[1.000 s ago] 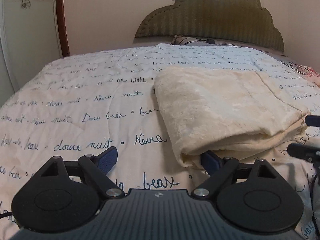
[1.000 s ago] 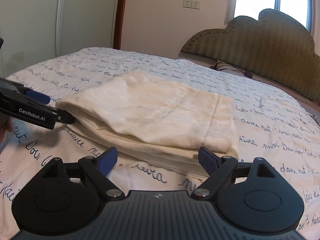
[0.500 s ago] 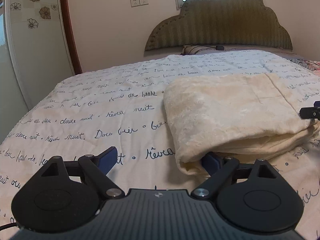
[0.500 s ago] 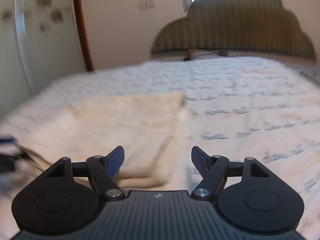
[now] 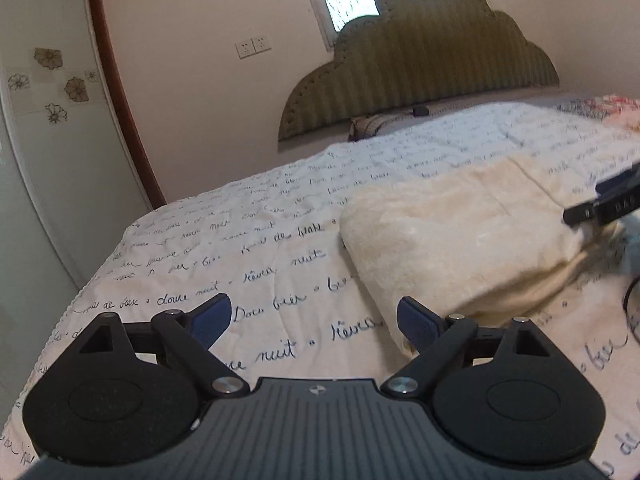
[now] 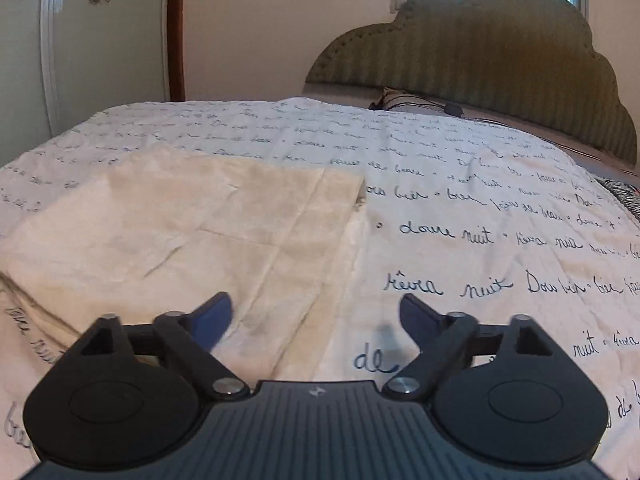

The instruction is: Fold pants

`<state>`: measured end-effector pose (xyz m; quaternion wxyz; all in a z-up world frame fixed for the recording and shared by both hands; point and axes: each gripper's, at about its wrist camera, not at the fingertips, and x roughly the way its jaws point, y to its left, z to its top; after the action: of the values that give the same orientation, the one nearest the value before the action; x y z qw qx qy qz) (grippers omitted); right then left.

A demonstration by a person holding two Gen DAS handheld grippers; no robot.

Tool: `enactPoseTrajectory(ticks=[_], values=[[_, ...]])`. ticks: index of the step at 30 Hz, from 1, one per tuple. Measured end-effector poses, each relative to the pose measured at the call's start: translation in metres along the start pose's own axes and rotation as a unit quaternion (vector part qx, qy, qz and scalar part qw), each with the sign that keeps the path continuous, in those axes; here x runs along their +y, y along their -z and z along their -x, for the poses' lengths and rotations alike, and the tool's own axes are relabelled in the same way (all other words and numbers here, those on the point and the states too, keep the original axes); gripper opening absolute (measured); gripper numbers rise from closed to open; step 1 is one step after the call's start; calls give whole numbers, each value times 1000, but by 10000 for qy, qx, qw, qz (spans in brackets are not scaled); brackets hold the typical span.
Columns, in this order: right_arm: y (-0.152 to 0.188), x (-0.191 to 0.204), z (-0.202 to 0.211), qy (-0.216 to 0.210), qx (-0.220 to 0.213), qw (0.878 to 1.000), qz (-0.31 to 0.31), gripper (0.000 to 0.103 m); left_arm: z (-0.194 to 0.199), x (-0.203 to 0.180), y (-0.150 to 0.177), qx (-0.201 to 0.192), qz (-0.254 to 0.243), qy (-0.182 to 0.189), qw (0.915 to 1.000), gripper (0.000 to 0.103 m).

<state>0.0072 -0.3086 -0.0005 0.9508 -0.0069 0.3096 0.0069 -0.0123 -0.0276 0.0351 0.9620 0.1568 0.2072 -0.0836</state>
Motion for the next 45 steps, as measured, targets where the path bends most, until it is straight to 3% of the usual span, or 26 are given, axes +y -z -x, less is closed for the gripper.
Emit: enactPoseTrajectory(ticks=[4, 8, 11, 13, 14, 17, 19, 20, 22, 23, 25, 26, 28, 29, 30, 33, 35, 38, 41, 45], values=[[-13, -26, 8, -516, -159, 9954, -790, 99, -18, 4, -33, -73, 299, 406, 9987, 95], [-24, -45, -12, -1459, 140, 9788, -1432, 98, -62, -20, -50, 141, 166, 830, 9963, 95], [-19, -57, -36, -1528, 603, 9716, -1704, 76, -105, -33, -41, 920, 268, 1195, 9882, 93], [-15, -63, -41, -1913, 675, 9590, -1982, 65, -118, -34, -30, 1203, 501, 1500, 9801, 91], [-13, -64, -42, -2072, 720, 9544, -2026, 65, -117, -31, -26, 1186, 631, 1583, 9782, 91], [-15, -60, -44, -2182, 775, 9557, -1817, 66, -116, -18, -23, 1109, 928, 1823, 9725, 93], [-16, -67, -52, -2383, 881, 9478, -1924, 66, -127, -4, -21, 1329, 1366, 2018, 9607, 95], [-17, -73, -59, -2518, 926, 9412, -2051, 66, -137, 4, -18, 1516, 1683, 2256, 9475, 95], [-16, -85, -72, -2782, 945, 9240, -2446, 66, -158, 18, -11, 1864, 2345, 2827, 9112, 94], [-17, -88, -79, -2915, 949, 9155, -2605, 66, -165, 22, -7, 1878, 2608, 2967, 8993, 95], [-19, -84, -83, -2952, 942, 9157, -2560, 65, -172, 26, -7, 1813, 2783, 3022, 8935, 95], [-21, -78, -82, -2932, 949, 9211, -2378, 65, -174, 26, -8, 1809, 2777, 3011, 8941, 94], [-24, -68, -74, -2793, 919, 9341, -2024, 51, -175, 26, -9, 1806, 2843, 2899, 8958, 83], [-24, -67, -72, -2775, 894, 9346, -2040, 48, -174, 25, -10, 1788, 2853, 2829, 8981, 65], [-24, -69, -70, -2762, 863, 9335, -2118, 42, -174, 25, -12, 1767, 2806, 2796, 9010, 58], [-22, -68, -63, -2754, 744, 9316, -2255, 34, -163, 27, -15, 1516, 2738, 2724, 9098, 37], [-25, -64, -54, -2803, 616, 9307, -2266, 30, -151, 28, -17, 1309, 2702, 2663, 9159, 30], [-39, -56, -38, -2913, 357, 9304, -2195, 26, -131, 33, -23, 1020, 2589, 2566, 9256, 27], [-62, -39, -24, -2982, 135, 9349, -1919, 25, -112, 45, -39, 595, 2290, 2224, 9458, 26], [-95, -12, -29, -3141, -88, 9361, -1581, 25, -106, 75, -59, 294, 2160, 1823, 9588, 27]])
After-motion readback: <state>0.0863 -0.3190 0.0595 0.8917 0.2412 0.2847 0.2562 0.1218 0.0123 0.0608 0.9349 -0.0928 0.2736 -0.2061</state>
